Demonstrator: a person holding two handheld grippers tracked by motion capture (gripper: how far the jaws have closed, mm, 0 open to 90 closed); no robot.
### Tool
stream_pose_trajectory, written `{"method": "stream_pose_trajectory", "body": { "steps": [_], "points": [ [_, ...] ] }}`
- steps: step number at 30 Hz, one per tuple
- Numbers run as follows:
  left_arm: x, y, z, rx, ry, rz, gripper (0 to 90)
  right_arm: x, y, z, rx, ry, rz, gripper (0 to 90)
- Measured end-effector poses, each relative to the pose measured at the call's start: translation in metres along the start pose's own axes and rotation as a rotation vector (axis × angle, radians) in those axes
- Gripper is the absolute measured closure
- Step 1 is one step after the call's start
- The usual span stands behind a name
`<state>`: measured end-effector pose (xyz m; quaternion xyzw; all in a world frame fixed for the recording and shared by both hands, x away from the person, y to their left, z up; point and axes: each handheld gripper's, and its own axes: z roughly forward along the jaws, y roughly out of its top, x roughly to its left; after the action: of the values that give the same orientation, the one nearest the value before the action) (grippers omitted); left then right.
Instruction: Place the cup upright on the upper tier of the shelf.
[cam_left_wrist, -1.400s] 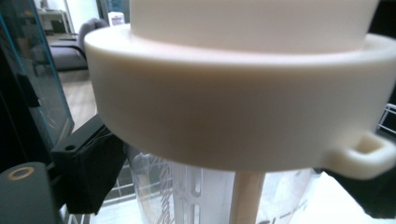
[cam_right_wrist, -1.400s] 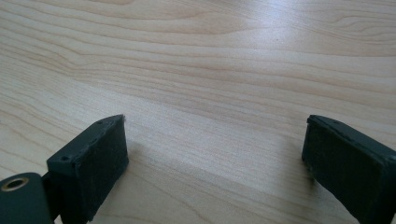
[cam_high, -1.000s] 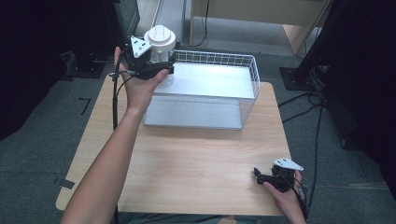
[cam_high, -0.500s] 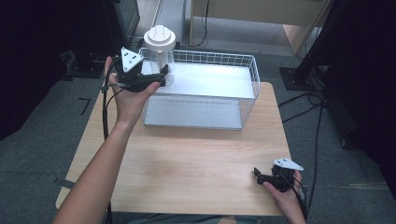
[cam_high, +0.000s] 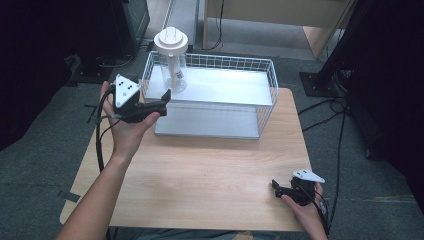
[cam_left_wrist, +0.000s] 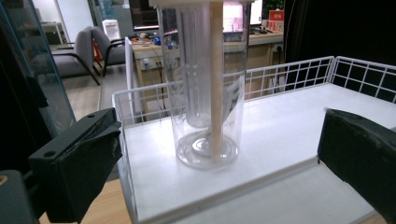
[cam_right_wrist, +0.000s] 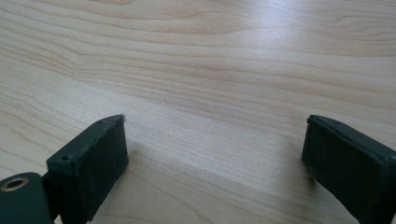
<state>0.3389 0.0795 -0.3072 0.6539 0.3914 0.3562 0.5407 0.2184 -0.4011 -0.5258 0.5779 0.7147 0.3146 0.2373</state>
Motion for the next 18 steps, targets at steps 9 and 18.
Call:
{"method": "stream_pose_trajectory", "body": {
  "steps": [9, 18],
  "points": [
    [-0.006, -0.035, -0.025, 0.025, -0.030, 0.005, 0.2, 0.000, 0.000, 0.000, -0.001, -0.003, 0.004, 6.5],
    [-0.019, -0.087, -0.049, 0.065, -0.055, -0.002, 0.1, 0.000, 0.000, 0.000, 0.001, -0.003, 0.003, 6.5]
  ]
}}
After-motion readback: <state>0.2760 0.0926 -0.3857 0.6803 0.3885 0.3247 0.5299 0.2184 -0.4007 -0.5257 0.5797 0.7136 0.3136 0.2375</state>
